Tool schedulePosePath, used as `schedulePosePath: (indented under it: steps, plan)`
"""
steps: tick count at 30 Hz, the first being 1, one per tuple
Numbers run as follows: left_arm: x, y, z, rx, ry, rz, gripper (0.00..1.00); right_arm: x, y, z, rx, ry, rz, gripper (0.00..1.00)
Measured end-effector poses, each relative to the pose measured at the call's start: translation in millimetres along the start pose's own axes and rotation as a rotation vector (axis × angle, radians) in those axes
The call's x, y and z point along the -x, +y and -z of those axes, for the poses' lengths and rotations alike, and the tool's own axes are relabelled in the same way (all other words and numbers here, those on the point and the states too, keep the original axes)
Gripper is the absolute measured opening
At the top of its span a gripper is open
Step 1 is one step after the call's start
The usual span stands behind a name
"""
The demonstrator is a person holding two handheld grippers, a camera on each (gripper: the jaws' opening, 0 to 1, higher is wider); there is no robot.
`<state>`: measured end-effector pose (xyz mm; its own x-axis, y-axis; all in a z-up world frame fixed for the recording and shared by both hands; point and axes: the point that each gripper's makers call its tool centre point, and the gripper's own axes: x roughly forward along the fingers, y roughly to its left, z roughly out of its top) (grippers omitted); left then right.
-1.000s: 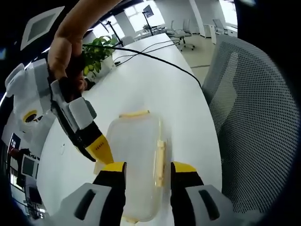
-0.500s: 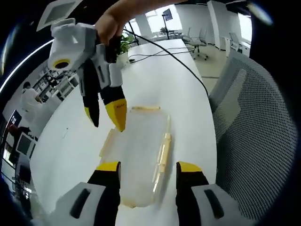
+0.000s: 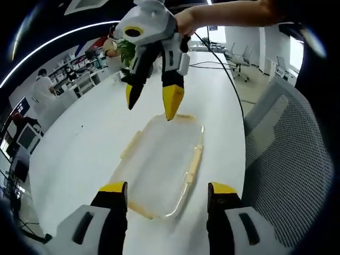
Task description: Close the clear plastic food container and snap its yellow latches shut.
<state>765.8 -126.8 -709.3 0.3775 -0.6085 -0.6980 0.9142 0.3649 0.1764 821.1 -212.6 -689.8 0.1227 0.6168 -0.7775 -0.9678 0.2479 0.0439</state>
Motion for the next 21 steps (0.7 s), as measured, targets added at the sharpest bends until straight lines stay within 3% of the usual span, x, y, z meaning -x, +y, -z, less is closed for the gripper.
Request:
schedulePosePath:
  steps: [21]
  plan:
    - [9.1, 15.7, 12.8, 0.096, -0.020, -0.049, 0.60, 14.5, 26.8, 34.5, -0.077, -0.084, 0.100, 0.54]
